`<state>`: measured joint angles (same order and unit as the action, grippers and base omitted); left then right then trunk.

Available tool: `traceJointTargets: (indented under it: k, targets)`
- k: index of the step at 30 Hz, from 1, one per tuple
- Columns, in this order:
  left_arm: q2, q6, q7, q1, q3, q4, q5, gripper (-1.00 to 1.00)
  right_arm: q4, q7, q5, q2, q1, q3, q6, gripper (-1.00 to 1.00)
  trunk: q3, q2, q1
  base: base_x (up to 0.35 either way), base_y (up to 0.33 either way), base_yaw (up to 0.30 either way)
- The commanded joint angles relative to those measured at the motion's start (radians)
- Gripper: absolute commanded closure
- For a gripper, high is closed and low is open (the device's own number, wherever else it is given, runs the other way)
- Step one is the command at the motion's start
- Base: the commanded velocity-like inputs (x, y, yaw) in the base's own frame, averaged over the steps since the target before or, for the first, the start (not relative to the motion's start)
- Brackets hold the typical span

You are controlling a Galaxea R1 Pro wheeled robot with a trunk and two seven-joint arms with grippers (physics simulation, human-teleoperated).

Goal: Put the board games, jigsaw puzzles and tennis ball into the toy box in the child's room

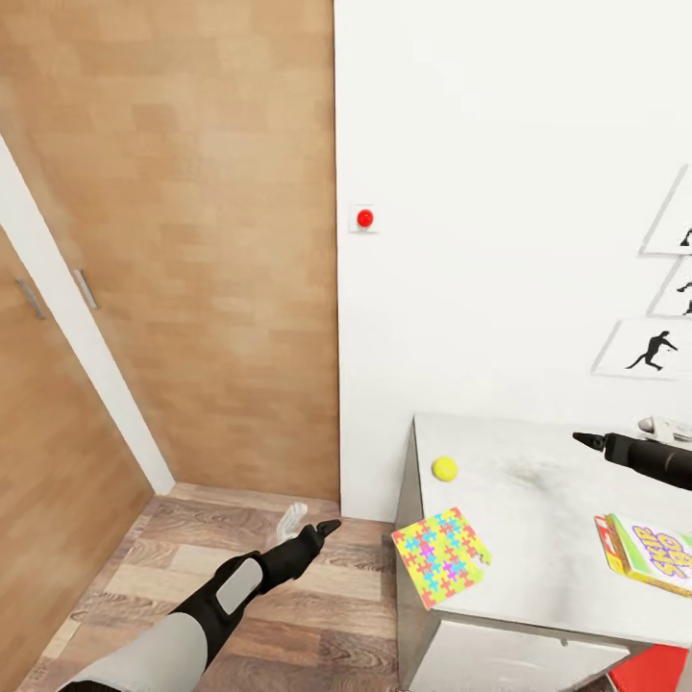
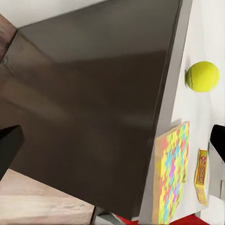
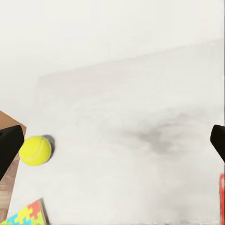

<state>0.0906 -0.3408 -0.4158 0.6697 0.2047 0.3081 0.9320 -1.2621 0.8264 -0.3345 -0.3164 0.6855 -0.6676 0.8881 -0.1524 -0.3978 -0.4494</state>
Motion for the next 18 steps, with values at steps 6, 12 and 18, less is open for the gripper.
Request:
traceJointTargets:
  k: [6, 12, 18]
  targets:
    - [0.001, -0.002, -0.007, 0.004, 0.009, -0.010, 0.007, -1.00, -0.002, 0.013, -0.011, 0.000, 0.001, -0.002, 0.003, -1.00, -0.002, -0.002, -0.001, 0.000, 0.000, -0.267]
    - [0.002, 0.000, -0.010, 0.005, 0.008, -0.017, 0.010, -1.00, -0.003, 0.014, -0.011, 0.000, 0.000, -0.003, 0.003, -1.00, -0.002, -0.002, -0.001, 0.000, 0.000, -0.276]
    - [0.003, 0.005, -0.015, 0.003, 0.005, -0.019, 0.012, -1.00, -0.009, 0.014, -0.011, 0.000, 0.000, -0.003, 0.003, -1.00, -0.002, -0.002, -0.001, 0.000, 0.000, -0.279]
